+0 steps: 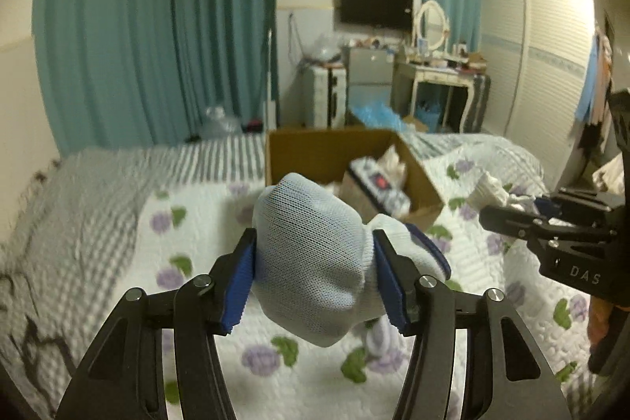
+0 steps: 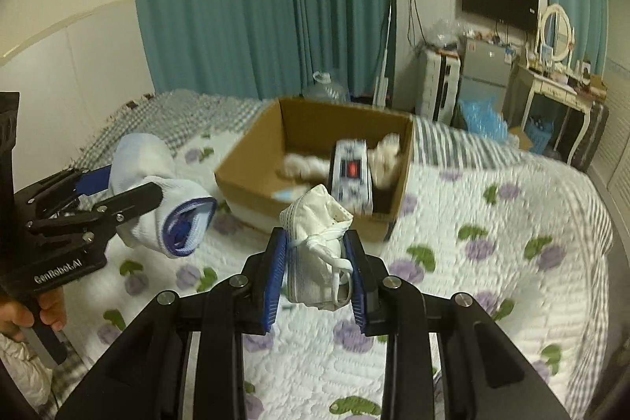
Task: Organize soft objects
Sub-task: 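Carry the sock and cloth over the box and release them inside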
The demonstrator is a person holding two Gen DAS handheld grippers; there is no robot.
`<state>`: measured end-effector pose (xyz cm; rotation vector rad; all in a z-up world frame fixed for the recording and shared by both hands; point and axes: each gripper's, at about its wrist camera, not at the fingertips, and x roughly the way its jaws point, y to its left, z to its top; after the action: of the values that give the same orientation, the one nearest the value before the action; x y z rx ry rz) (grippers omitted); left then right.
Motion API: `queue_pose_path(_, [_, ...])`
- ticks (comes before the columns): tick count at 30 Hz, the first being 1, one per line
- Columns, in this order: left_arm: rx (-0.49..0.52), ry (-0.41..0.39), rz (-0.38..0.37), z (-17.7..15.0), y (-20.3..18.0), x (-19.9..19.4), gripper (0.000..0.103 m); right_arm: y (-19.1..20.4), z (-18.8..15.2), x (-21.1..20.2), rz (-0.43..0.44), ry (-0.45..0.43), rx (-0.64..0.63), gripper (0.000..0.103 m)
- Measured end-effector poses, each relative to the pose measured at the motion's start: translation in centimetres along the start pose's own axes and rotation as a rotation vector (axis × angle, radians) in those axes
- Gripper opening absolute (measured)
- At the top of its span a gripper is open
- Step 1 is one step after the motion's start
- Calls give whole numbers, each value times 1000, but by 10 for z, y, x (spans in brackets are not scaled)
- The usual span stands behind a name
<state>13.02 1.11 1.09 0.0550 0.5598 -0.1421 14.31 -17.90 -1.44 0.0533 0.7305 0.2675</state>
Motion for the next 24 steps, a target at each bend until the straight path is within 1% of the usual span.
queue_pose_path(4, [13,-34,-10,18,-3,-1,56,3,24,-12,-4,-41,-20,29])
queue_pose_path(8, [1,-36,-22,32,-1,11,56,2,42,-16,-8,-70,-33,29])
queue_pose_path(11, [4,-33,-24,41,-2,26,56,0,56,-13,-11,-85,-37,29])
queue_pose_path(16, [7,-23,-27,52,-2,59,56,-7,73,4,-21,-82,-49,29])
queue_pose_path(19, [4,-5,-25,57,-1,86,57,-18,81,22,-22,-76,-39,29])
queue_pose_path(24, [23,19,9,56,1,121,62,-37,91,52,-16,-63,-6,29])
